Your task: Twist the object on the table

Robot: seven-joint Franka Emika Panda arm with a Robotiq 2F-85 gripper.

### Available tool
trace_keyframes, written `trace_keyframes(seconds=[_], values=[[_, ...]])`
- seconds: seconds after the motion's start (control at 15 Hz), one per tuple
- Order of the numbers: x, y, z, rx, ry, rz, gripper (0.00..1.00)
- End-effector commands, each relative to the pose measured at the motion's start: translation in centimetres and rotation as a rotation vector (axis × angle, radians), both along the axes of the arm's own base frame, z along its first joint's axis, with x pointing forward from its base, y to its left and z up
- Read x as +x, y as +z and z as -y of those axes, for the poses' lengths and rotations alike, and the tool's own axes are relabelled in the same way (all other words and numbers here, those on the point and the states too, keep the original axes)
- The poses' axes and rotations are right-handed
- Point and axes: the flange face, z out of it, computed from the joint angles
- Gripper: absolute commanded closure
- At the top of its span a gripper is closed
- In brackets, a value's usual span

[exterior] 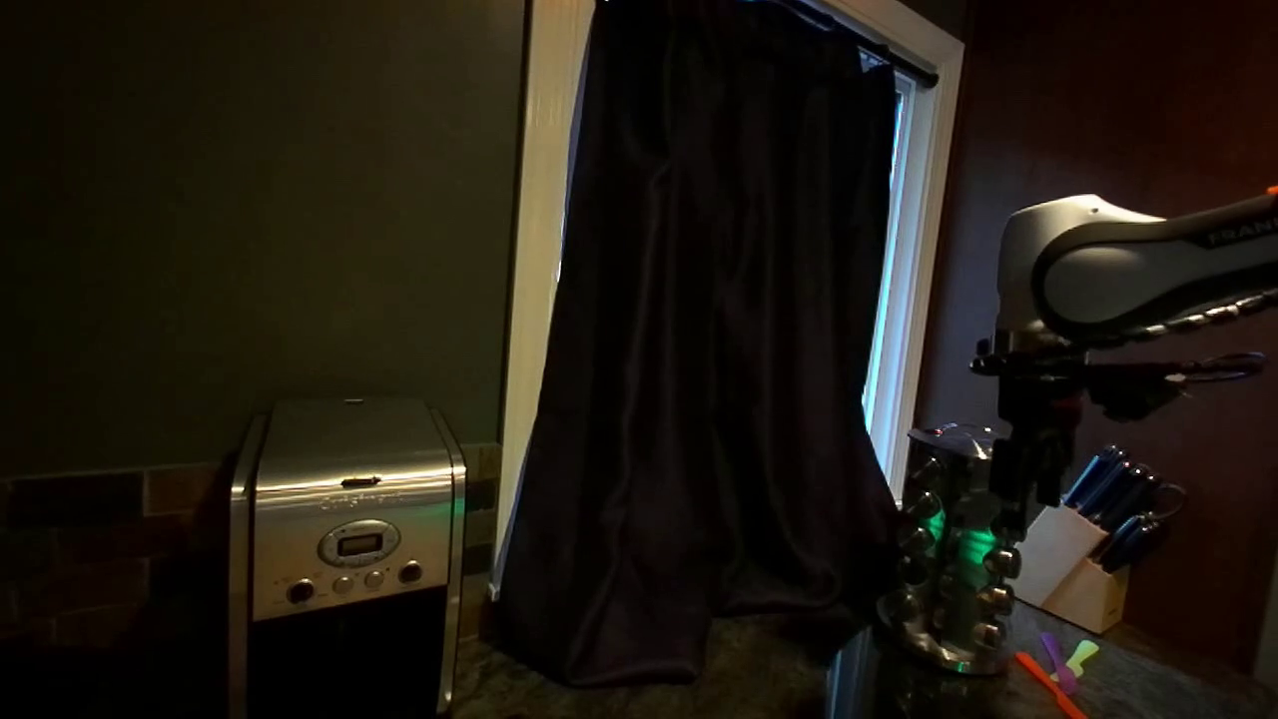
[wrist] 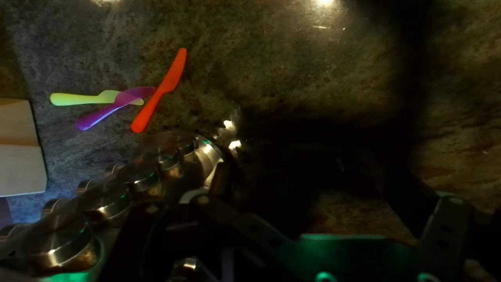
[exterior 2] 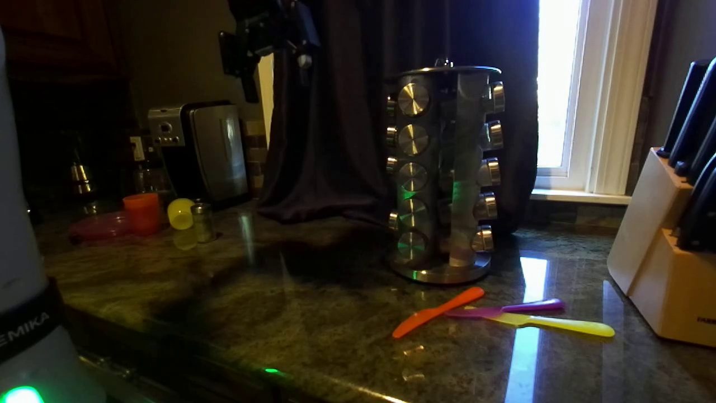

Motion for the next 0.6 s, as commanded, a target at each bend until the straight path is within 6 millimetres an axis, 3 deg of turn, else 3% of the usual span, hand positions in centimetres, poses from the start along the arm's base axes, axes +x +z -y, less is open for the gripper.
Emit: trace_keyframes(seconds=[0.0,0.2,0.53], values=[[0.8,2.8,4.3,-0.007,0.079,-0.016,0.00],[1.9,4.6,7.8,-0.033,0.143,-0.032,0.00],[4.7,5.9,12.5,-0.013,0.324,-0.074,0.00]])
